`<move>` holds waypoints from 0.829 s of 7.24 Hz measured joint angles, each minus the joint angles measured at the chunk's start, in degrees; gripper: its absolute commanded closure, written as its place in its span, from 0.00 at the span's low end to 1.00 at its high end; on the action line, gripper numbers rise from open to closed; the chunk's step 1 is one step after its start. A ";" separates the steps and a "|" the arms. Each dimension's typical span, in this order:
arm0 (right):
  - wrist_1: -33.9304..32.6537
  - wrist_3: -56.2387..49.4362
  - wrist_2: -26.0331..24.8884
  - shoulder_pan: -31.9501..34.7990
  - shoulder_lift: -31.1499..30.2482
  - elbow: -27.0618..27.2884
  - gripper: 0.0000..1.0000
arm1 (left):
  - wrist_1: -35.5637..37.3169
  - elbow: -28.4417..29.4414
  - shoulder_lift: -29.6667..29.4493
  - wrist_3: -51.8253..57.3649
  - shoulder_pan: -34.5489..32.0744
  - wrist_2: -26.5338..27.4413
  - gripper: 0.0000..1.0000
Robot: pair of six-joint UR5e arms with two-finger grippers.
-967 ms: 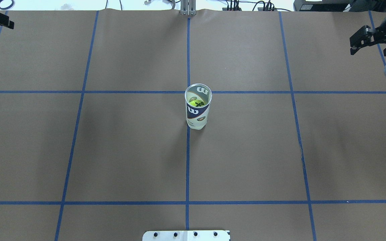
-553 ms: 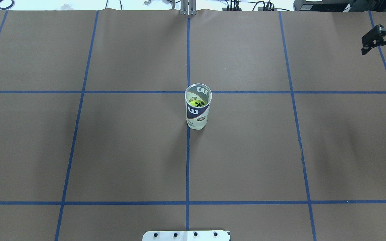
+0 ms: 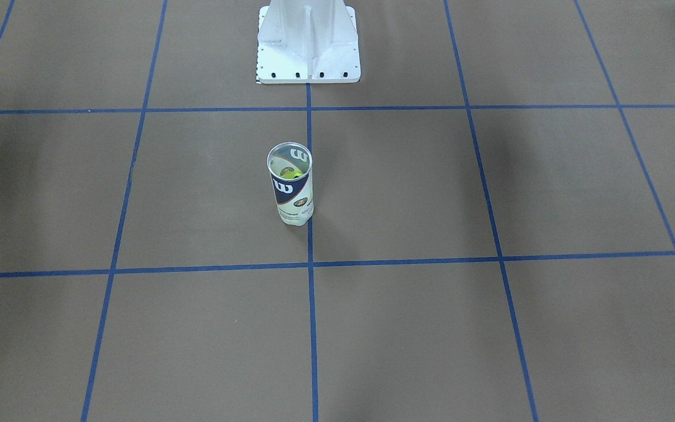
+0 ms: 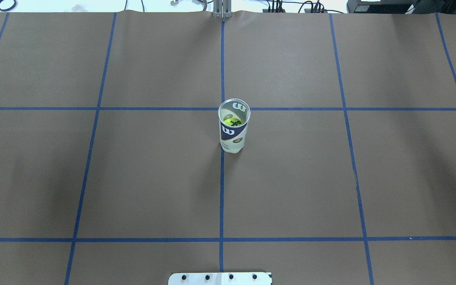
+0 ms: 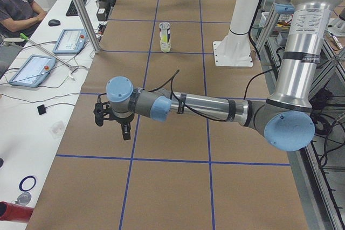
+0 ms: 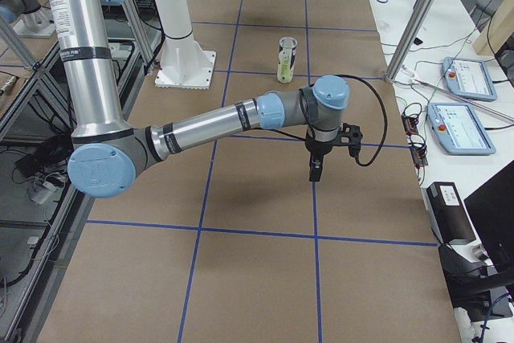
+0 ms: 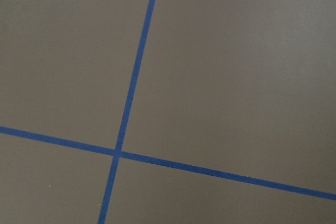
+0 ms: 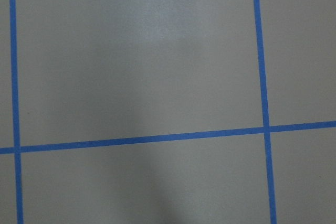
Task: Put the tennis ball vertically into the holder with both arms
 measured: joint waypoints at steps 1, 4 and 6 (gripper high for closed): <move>-0.11 -1.87 0.19 0.79 -1.02 -0.27 0.01 | 0.21 -0.10 0.99 1.87 -0.16 0.39 0.00; -0.20 -11.25 0.28 3.06 -1.87 -3.80 0.01 | 4.47 0.12 1.76 7.57 -0.27 2.56 0.00; 0.06 -12.63 0.15 3.25 -2.06 -5.02 0.00 | 4.89 -0.28 2.71 12.59 -0.26 7.01 0.00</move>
